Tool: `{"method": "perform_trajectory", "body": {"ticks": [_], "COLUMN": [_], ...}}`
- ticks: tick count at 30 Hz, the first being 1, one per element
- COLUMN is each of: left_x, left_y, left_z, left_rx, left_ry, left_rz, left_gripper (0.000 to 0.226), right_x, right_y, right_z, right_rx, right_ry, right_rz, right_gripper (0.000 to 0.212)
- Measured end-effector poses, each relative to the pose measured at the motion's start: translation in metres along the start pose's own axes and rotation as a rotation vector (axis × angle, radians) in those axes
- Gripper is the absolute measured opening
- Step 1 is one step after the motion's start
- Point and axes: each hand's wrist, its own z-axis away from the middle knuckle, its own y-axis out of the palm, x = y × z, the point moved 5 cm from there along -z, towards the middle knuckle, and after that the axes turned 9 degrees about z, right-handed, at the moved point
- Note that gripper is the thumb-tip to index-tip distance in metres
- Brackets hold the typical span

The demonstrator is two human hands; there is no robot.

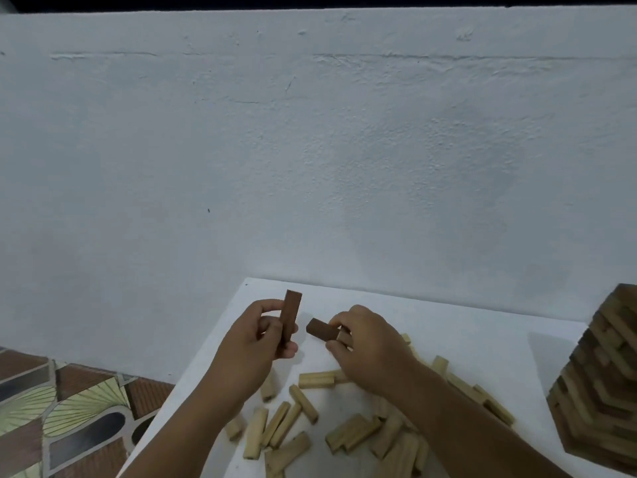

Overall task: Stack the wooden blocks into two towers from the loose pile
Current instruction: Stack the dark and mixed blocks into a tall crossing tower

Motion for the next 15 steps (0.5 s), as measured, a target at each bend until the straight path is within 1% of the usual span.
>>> {"method": "perform_trajectory", "body": {"ticks": [3,5,8,11,15], "left_x": [-0.010,-0.015,-0.015,-0.012,-0.007], "left_y": [0.028,0.051,0.089,0.129,0.181], "left_z": [0.022,0.038,0.060,0.082,0.110], "left_rx": [0.086,0.144,0.260,0.376,0.512], "left_ry": [-0.017,-0.038,-0.058,-0.080,-0.017], "left_rz": [0.026,0.061,0.050,-0.040,-0.257], "left_gripper": [0.030,0.029,0.029,0.030,0.038], "right_x": [-0.013,-0.025,-0.050,-0.073,-0.109], "right_y": [-0.030,-0.048,-0.072,-0.084,-0.085], "right_z": [0.040,0.071,0.122,0.170,0.226], "right_rx": [-0.087,-0.092,-0.099,-0.086,-0.034], "right_ry": [0.010,0.029,0.118,0.207,0.393], "right_rz": [-0.027,-0.038,-0.064,-0.058,-0.045], "right_gripper": [0.021,0.019,0.015,0.015,0.022]}}
